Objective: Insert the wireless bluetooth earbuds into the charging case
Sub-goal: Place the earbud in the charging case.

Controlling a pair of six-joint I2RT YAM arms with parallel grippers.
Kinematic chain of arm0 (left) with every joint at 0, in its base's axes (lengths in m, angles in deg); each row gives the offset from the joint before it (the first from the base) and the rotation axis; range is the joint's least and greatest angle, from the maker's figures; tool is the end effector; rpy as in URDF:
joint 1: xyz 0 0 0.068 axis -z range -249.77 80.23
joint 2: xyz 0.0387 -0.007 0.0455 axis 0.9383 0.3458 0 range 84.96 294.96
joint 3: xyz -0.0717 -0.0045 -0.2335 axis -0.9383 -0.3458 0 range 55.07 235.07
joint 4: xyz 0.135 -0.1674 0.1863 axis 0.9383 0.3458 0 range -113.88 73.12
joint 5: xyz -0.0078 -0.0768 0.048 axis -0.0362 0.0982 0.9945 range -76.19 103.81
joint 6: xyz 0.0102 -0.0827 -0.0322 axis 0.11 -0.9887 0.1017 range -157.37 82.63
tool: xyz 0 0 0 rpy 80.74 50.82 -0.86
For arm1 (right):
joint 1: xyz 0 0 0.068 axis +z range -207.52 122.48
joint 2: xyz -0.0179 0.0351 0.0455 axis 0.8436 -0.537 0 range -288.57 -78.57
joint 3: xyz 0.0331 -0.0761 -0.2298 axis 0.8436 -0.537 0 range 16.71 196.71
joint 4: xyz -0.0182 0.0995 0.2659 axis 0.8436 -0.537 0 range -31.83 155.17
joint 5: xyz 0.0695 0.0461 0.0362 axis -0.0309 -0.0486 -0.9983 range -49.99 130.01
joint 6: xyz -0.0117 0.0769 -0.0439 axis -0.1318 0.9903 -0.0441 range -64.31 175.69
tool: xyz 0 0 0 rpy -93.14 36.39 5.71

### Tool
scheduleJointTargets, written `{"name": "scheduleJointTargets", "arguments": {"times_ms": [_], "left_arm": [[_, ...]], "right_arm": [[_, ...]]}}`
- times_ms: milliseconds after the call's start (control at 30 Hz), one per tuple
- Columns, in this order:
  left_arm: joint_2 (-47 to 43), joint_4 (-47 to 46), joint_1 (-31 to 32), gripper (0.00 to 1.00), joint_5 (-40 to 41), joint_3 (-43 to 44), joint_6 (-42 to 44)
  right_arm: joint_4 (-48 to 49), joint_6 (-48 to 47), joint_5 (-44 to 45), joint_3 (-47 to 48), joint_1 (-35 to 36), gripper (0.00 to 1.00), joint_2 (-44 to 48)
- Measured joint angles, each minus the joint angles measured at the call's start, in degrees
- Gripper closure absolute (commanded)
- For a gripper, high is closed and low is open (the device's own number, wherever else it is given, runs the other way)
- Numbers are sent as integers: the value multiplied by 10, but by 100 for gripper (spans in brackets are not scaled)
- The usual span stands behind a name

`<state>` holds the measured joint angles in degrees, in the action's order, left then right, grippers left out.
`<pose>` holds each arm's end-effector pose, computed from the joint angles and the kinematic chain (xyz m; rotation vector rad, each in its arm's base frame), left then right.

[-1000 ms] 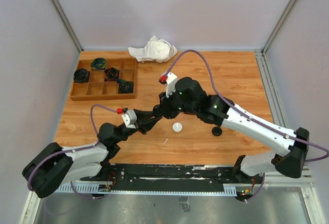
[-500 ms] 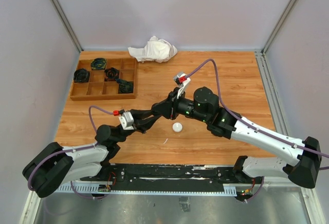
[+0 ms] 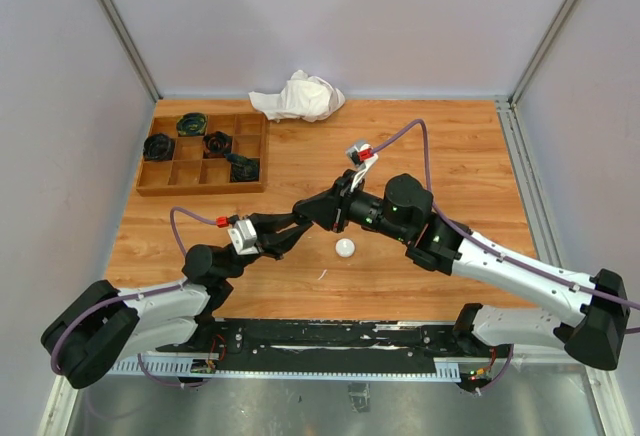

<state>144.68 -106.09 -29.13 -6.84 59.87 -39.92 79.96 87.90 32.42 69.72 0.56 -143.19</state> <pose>0.1621 -0.1762 0.1979 0.6821 0.9494 -0.8663 0.1751 0.3011 0.3384 -0.4891 1.6048 1.3325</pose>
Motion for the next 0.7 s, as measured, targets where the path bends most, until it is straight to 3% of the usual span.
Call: {"name": "scheduleJointTargets", "arguments": {"times_ms": [700], "left_arm": [[0,-5,0,100,15,5,-11]], "right_arm": [[19,23,-1,-14,0,88,-4]]}}
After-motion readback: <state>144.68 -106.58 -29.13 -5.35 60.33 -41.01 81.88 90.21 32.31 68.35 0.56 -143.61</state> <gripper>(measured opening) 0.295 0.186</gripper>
